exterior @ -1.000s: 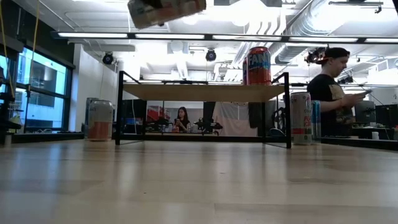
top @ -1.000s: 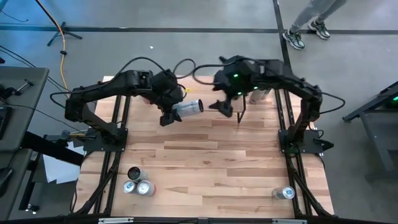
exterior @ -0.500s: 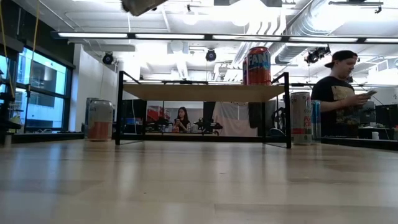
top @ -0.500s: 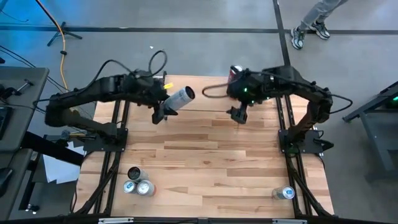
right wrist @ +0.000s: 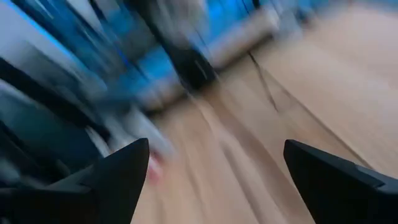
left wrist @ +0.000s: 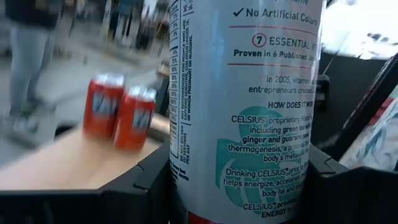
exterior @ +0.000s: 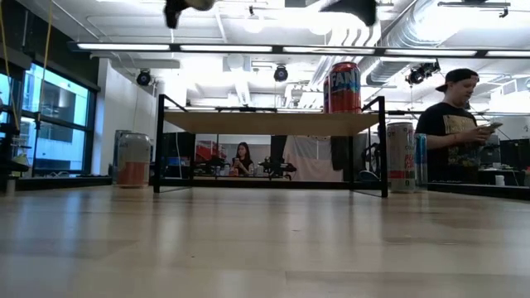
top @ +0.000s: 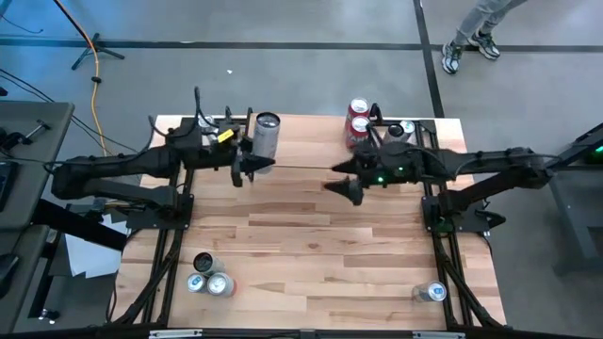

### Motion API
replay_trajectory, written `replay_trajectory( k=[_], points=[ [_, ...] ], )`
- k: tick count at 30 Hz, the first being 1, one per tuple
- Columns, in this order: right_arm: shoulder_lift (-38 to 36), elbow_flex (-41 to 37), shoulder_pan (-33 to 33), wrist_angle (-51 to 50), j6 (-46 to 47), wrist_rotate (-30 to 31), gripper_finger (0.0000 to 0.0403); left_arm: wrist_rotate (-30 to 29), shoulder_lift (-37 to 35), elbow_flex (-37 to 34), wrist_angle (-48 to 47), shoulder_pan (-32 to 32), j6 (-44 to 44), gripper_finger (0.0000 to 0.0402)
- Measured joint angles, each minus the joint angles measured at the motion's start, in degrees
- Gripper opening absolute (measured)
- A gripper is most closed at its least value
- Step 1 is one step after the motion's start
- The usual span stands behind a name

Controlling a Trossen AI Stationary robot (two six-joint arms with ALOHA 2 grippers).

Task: Place canned beverage on shelf
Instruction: Put the bottom right white-pink soda can on the shelf

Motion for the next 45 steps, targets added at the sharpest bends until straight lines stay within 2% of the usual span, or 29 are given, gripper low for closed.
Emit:
replay_trajectory(
  k=[3,6,12,17,24,30,33,36,40,45],
  points=[
    [1.2,-4.4,-0.2,19.5,-0.4,3.9,0.0357,0.0,3.7,-0.1,4.6,0.0,1.5,0.0182],
    [4.2,-4.4,-0.8,26.3,-3.5,7.8,0.0357,0.0,7.5,-0.2,8.2,-0.1,1.4,0.0182],
    [10.8,3.2,-2.0,24.9,-10.7,10.1,0.0357,0.1,13.9,-0.2,15.0,-1.6,0.8,0.0182],
    [14.3,9.3,-3.2,17.5,-11.4,12.1,0.0357,-0.7,15.6,-0.2,18.8,-2.8,0.6,0.0182],
    [17.2,14.1,-3.7,17.2,-14.3,7.3,0.0357,0.0,15.7,-0.2,18.5,-3.4,1.4,0.0182],
    [18.7,16.4,-3.7,17.4,-12.8,6.9,0.0354,-0.3,15.8,-0.2,18.7,-3.4,2.0,0.0182],
    [18.8,16.5,-3.7,17.4,-11.1,6.8,0.0331,-0.5,15.8,-0.2,18.7,-3.4,2.2,0.0182],
    [18.8,16.5,-3.7,16.9,-10.1,6.7,0.0291,-1.4,15.8,-0.2,18.7,-3.4,2.3,0.0182],
    [18.8,16.5,-3.6,16.9,-10.0,6.7,0.0235,-1.6,15.8,-0.2,18.8,-3.4,2.3,0.0214],
    [18.8,16.5,-3.6,16.7,-9.9,6.6,0.0234,-1.1,15.7,-0.1,19.1,-3.4,2.3,0.0257]
  ],
)
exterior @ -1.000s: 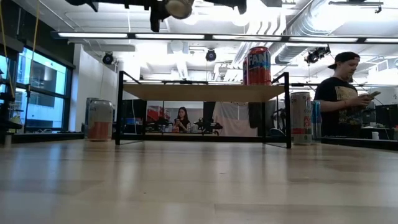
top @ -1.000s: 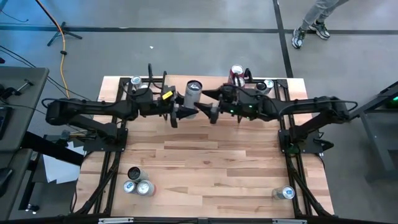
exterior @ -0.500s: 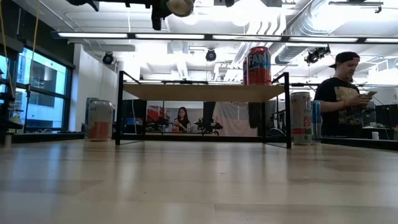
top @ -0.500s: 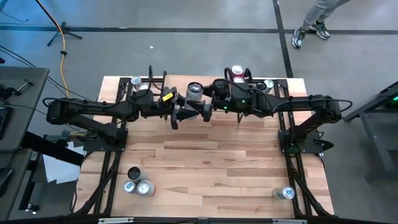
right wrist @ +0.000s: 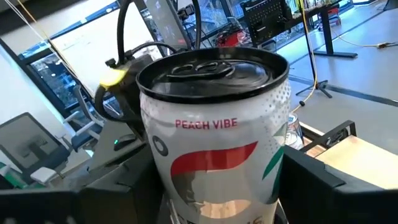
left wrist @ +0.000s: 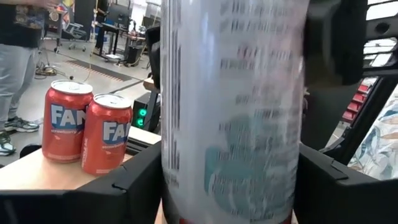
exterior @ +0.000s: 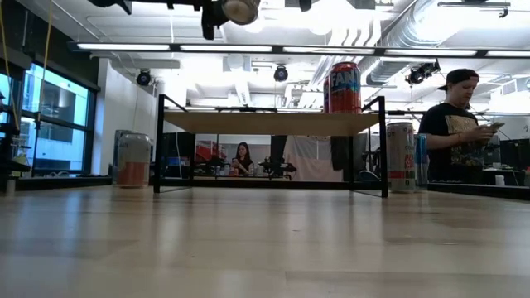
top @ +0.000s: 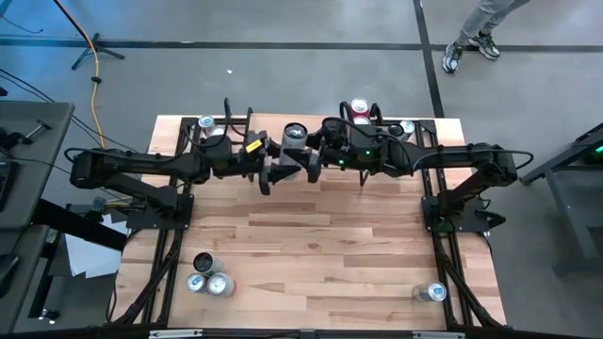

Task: Place canned beverage on shelf
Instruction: Put the bottom right white-pink soda can on the shelf

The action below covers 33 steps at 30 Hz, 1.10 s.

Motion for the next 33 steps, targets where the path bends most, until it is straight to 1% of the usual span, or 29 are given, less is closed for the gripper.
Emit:
replay_trajectory(
  k=[3,6,9,12,14,17,20,23,27,29,31,33],
  points=[
    [0.0,0.0,0.0,-0.2,0.1,-0.2,0.0234,1.4,0.0,0.1,-0.5,0.0,0.4,0.0267],
    [0.0,0.0,0.0,-0.1,-0.1,-0.2,0.0234,1.6,-0.1,0.1,-2.3,0.0,2.1,0.0270],
    [-1.1,-0.1,-0.3,-2.9,-1.7,-0.1,0.0234,1.9,-2.7,0.0,-8.8,1.0,4.7,0.0269],
    [-3.9,-0.1,-0.7,-8.1,-2.1,1.0,0.0234,1.7,-7.5,0.0,-16.9,2.9,5.9,0.0268],
    [-5.4,0.0,-0.7,-12.2,-2.6,2.7,0.0234,1.2,-11.2,0.0,-22.2,4.4,6.0,0.0268],
    [-6.2,0.0,-0.3,-19.8,-1.7,8.2,0.0234,-0.6,-16.3,0.0,-27.2,6.3,6.0,0.0268],
    [-5.2,0.0,1.0,-23.3,1.1,14.7,0.0234,-3.4,-19.9,0.0,-29.5,7.5,6.0,0.0268],
    [-2.2,0.0,2.6,-21.9,1.7,22.3,0.0234,-5.1,-22.2,0.0,-29.5,8.0,6.0,0.0269],
    [2.6,0.0,3.9,-15.3,-0.1,37.2,0.0234,-5.8,-23.0,0.0,-29.4,8.0,6.0,0.0269],
    [4.7,0.0,3.9,-14.0,0.4,44.3,0.0234,-5.8,-22.9,0.0,-29.7,8.0,6.0,0.0269],
    [6.8,0.0,3.3,-13.5,1.7,47.4,0.0234,-5.8,-22.9,0.0,-29.6,8.0,6.0,0.0269],
    [8.2,0.0,2.4,-13.0,2.8,48.0,0.0234,-5.8,-22.9,0.0,-29.6,8.0,6.0,0.0269]
  ],
)
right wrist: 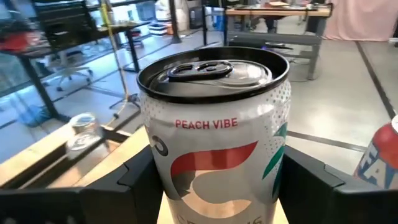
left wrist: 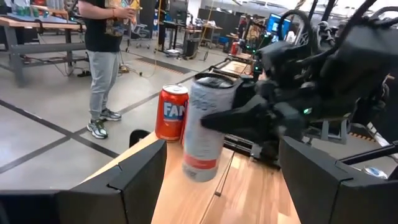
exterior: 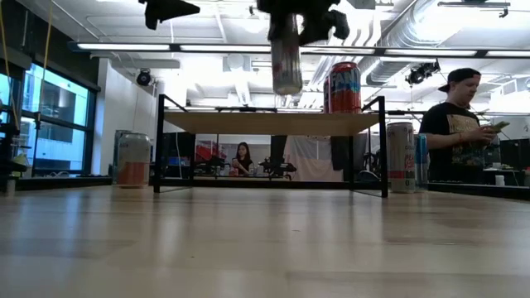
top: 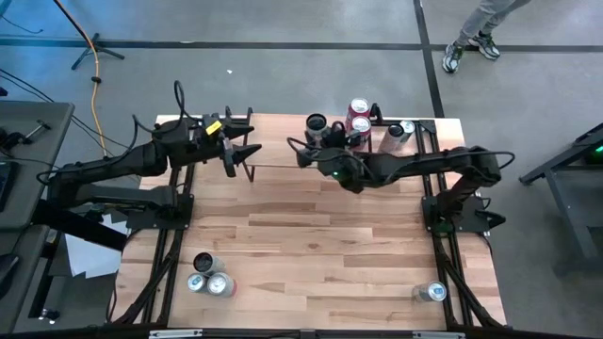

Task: Place canned beverage on shelf
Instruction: Put the bottom right white-pink soda can on the shelf

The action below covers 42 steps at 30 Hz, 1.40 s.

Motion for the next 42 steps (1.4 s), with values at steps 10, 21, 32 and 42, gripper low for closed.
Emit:
replay_trajectory(
  k=[10,21,32,42],
  points=[
    [5.2,0.0,-4.5,2.4,0.6,-0.4,0.0234,0.3,0.2,0.0,0.0,-0.1,-0.6,0.0269],
    [6.5,0.1,-7.0,3.6,-2.1,-6.0,0.0266,0.5,0.2,0.0,0.0,-0.1,-0.5,0.0269],
    [6.7,0.1,-7.2,4.0,-2.4,-5.7,0.0278,0.5,0.2,0.0,0.0,-0.1,-0.5,0.0269],
    [6.8,0.1,-7.2,4.1,-1.2,-6.3,0.0279,0.6,0.2,0.0,0.0,-0.1,-0.6,0.0269]
  ],
)
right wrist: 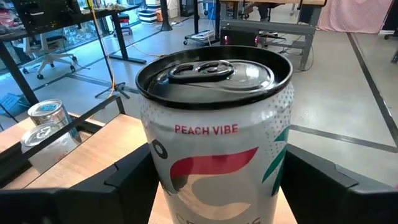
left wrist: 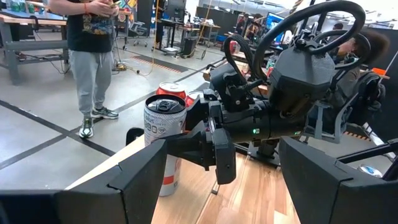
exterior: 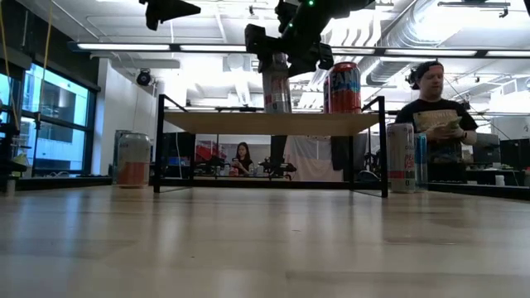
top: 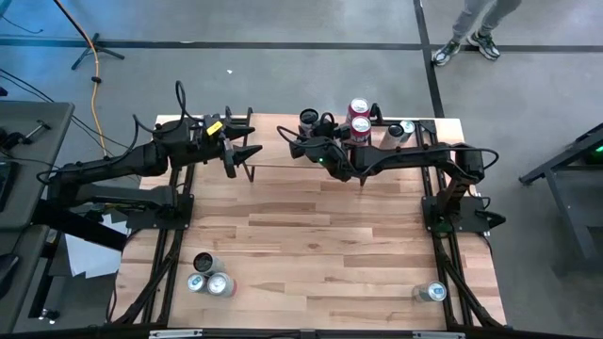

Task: Place canned beverage on shelf
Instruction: Put the bottom right white-pink soda can on the shelf

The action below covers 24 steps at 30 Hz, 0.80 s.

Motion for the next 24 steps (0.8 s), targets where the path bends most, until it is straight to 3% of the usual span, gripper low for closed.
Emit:
replay_trajectory(
  k=[18,24],
  points=[
    [0.0,-0.1,0.0,0.0,1.3,-1.9,0.0281,0.0,0.0,0.0,0.0,0.0,0.0,0.0269],
    [-0.2,-0.2,0.0,-0.4,1.7,-5.6,0.0321,0.0,0.0,0.0,0.0,0.0,0.0,0.0269]
  ],
)
